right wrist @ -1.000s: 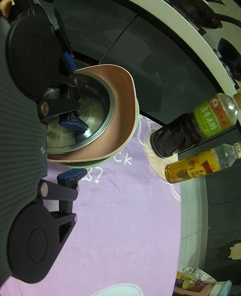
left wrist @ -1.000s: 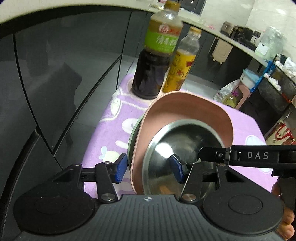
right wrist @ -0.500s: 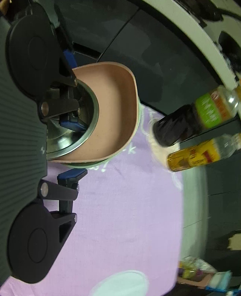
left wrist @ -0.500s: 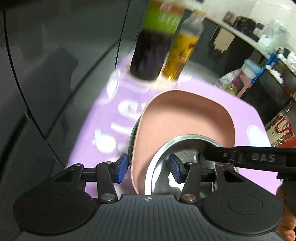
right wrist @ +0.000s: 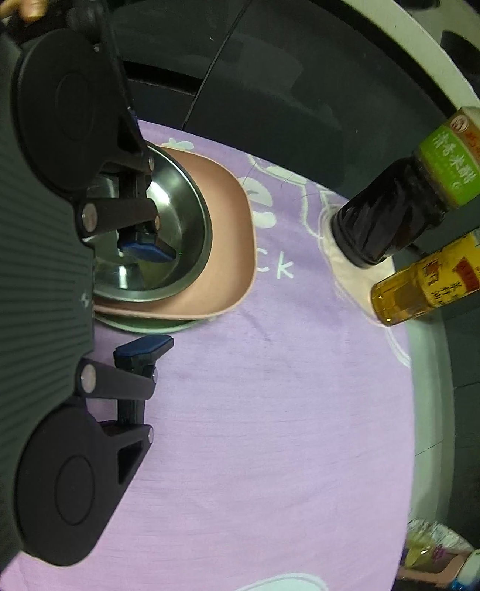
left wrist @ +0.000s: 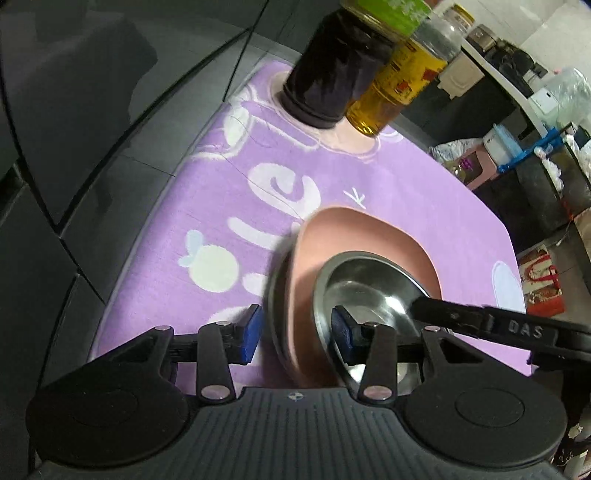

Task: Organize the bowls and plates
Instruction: 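Close both grippers on the rim of the pink dish holding the steel bowl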

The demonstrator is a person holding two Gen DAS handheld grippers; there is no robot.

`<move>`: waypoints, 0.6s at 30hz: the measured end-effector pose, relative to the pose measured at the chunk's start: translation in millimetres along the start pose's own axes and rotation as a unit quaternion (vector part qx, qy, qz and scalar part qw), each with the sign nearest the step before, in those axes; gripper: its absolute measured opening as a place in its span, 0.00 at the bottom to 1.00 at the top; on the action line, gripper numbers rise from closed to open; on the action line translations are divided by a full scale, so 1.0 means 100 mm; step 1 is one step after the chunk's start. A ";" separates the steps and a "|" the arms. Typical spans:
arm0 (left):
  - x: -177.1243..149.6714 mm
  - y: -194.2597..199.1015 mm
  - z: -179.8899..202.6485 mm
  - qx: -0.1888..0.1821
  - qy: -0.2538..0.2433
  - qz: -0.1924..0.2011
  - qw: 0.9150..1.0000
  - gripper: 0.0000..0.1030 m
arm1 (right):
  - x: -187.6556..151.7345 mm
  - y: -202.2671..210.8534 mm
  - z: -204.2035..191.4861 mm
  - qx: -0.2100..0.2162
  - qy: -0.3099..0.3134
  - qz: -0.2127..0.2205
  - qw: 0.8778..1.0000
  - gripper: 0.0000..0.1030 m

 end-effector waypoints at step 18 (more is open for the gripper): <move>-0.13 0.03 0.23 0.019 -0.070 -0.007 0.997 0.49 | -0.23 0.03 -0.11 0.028 0.073 -0.040 0.996 0.30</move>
Point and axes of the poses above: each gripper's, at about its wrist camera, not at the fingertips, and y roughly against the way its jaws point, z to its right, x to its top, the point moved 10 cm from there along -y, roughly the way its jaws point, and after that the axes turned 5 degrees about -y, right-handed, at the moved point
